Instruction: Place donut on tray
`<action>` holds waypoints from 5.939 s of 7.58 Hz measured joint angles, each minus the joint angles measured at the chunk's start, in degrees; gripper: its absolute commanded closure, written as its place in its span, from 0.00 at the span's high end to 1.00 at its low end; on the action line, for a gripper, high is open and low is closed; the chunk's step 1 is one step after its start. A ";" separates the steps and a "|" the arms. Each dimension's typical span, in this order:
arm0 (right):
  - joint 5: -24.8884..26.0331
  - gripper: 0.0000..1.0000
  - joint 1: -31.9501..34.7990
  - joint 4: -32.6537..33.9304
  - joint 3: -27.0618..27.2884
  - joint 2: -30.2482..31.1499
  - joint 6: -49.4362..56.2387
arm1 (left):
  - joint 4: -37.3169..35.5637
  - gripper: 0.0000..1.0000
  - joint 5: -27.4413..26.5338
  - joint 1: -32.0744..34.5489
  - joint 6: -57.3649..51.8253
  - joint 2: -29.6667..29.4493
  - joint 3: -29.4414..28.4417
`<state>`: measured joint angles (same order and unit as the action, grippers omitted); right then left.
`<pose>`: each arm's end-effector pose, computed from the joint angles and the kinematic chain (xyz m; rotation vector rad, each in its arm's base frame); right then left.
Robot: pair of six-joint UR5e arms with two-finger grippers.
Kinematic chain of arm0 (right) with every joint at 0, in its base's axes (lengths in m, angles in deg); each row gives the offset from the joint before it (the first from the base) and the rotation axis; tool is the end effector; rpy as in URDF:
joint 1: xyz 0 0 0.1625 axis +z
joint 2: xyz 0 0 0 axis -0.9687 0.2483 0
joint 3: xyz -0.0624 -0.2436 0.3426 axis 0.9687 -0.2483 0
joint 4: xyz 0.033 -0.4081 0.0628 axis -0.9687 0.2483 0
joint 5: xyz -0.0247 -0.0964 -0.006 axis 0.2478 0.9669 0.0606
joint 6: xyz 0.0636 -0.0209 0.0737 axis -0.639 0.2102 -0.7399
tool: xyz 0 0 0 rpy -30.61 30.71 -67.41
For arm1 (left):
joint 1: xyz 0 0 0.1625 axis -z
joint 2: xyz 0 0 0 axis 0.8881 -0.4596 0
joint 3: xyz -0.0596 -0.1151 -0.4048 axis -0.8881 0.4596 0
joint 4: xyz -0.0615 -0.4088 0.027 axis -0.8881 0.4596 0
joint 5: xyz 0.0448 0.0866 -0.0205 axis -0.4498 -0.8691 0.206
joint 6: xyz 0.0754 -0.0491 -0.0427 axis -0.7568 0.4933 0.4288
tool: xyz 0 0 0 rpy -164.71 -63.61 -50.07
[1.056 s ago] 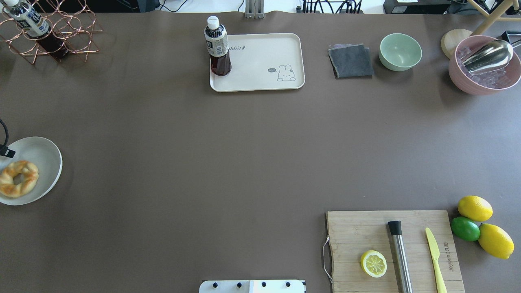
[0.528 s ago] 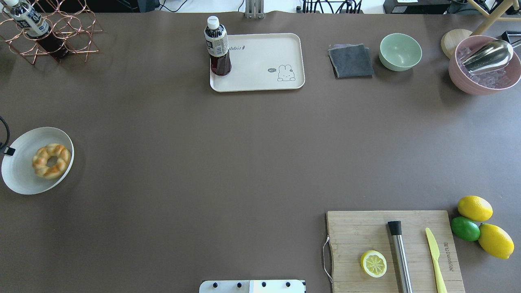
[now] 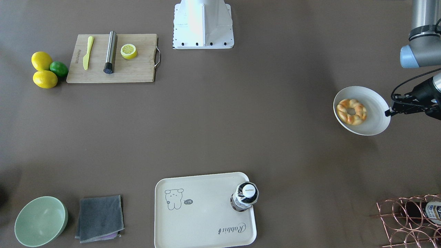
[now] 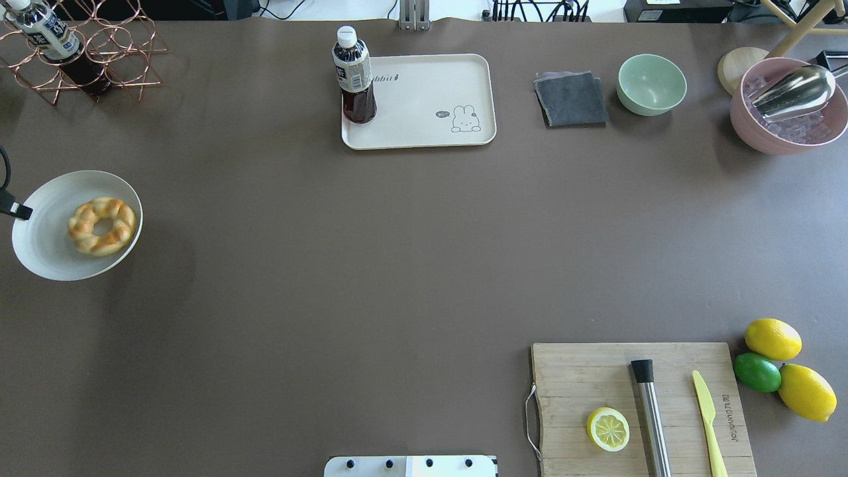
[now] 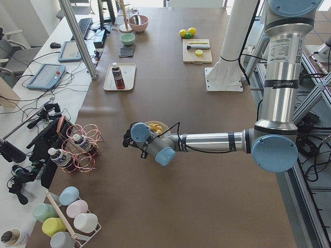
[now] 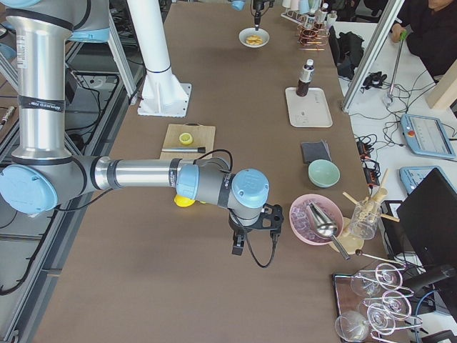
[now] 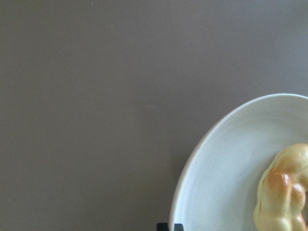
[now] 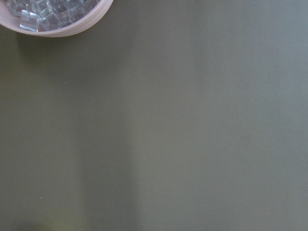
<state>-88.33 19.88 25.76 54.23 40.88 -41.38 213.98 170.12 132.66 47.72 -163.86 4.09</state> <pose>0.1039 -0.4369 0.6414 -0.0774 -0.8140 0.0811 0.1268 -0.5025 0.6357 0.1337 1.0554 0.1665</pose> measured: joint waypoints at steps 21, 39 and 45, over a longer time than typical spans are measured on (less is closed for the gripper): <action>7.18 1.00 -45.51 -42.31 2.91 -28.44 -85.51 | -28.70 0.00 -24.63 -33.89 62.86 -33.23 24.81; 7.63 0.03 -53.71 -31.59 3.71 -32.22 -91.93 | -30.16 0.00 -35.60 -38.72 65.64 -34.48 24.02; 8.41 0.00 -53.40 -31.64 4.91 -32.11 -91.94 | -30.10 0.98 -35.61 -38.73 65.72 -34.49 24.43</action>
<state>-79.92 -33.52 -5.89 59.14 8.76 -133.32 183.87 134.50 93.92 113.44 -198.35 28.52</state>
